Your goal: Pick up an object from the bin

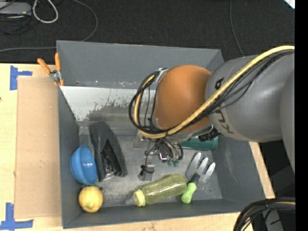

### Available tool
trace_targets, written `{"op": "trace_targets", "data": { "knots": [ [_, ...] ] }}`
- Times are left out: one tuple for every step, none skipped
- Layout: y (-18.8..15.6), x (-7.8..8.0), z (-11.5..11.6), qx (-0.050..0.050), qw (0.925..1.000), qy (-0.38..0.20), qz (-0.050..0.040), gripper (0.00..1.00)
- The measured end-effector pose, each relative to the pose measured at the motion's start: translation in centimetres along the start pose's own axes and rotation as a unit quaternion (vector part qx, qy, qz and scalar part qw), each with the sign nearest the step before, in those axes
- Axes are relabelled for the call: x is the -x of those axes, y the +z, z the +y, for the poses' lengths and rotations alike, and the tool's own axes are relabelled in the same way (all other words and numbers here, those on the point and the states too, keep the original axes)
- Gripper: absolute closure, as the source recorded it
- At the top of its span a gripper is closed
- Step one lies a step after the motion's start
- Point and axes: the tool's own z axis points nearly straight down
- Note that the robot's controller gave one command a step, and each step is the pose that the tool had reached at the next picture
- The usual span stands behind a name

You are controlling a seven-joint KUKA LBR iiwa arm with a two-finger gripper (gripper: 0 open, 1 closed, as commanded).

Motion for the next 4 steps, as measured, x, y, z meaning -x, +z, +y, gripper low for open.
{"op": "trace_targets", "data": {
  "knots": [
    [0.0,0.0,0.0,0.000,1.0000,0.000,0.0000,0.00],
    [4.2,0.1,-1.4,0.000,0.9983,-0.058,0.0024,0.00],
    [6.6,0.6,-1.6,0.000,0.9967,-0.081,0.0009,0.00],
    [10.4,-0.4,-3.4,0.001,0.9900,-0.141,-0.0034,0.00]
  ]
}}
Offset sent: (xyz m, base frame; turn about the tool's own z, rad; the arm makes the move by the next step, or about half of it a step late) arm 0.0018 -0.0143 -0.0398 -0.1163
